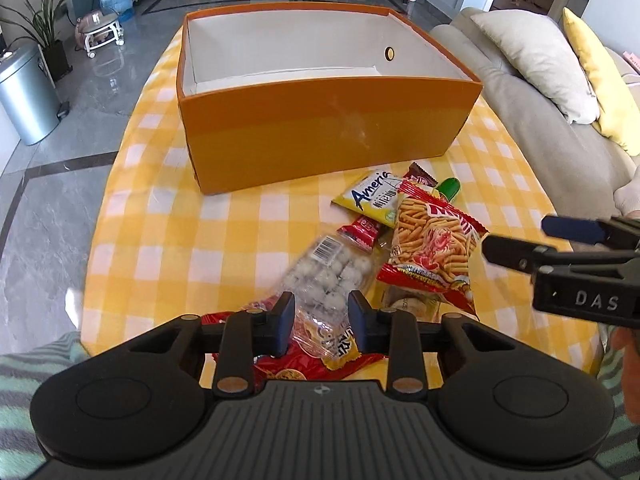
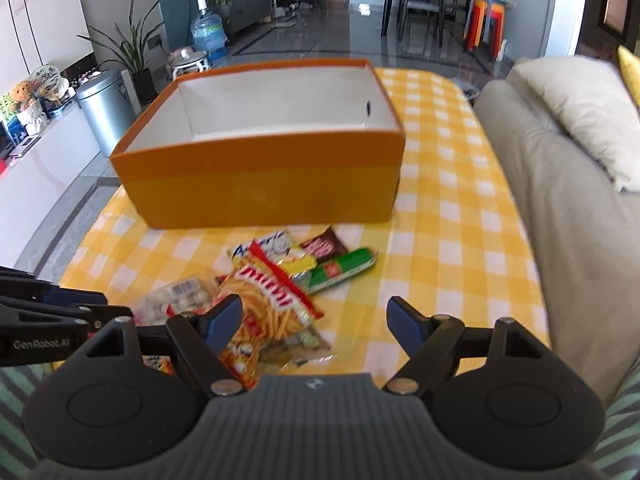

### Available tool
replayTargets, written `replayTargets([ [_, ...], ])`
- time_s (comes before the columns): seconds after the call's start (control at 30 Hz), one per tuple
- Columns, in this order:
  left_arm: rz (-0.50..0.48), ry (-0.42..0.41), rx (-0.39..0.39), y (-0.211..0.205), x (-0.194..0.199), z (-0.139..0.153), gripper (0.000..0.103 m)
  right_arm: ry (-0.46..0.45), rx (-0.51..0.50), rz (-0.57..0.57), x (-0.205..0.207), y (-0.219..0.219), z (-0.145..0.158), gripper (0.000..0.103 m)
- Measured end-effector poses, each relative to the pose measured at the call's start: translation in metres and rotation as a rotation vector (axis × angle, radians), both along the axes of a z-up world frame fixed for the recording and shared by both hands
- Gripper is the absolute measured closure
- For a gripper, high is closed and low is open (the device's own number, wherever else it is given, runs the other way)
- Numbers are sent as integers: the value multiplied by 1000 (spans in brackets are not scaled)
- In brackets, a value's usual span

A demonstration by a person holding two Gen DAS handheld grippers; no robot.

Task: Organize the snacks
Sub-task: 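Withdraw both tools from the box back toward the snack pile, then grasp the clear bag of white balls with the left tool while the right tool grasps the red Mimi bag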

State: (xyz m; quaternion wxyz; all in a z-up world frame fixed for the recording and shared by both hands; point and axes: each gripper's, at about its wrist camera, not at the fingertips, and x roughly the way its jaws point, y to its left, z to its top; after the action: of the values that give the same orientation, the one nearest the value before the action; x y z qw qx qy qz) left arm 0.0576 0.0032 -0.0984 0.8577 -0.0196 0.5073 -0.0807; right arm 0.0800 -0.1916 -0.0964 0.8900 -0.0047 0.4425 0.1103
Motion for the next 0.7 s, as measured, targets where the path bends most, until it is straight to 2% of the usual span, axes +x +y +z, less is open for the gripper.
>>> replayTargets([
  [0.07,-3,-1,-3,1,-1,-1,66,23,11,2,0,0,-5,26],
  [0.2,-24,-3,-29,-1,-1,-3,45,48,36,15,0,0,-14,27],
  [0.27,-42,-12,-22,-2,-1,-2,41,57,53,15,1,0,-16,27],
  [0.33,-61,-10,-8,-3,2,-3,34,62,71,20,2,1,-16,27],
  [0.5,-111,16,63,-2,14,-11,31,104,117,16,8,7,-16,26],
  [0.7,-202,21,100,-9,24,-20,28,144,136,-2,21,18,-18,25],
])
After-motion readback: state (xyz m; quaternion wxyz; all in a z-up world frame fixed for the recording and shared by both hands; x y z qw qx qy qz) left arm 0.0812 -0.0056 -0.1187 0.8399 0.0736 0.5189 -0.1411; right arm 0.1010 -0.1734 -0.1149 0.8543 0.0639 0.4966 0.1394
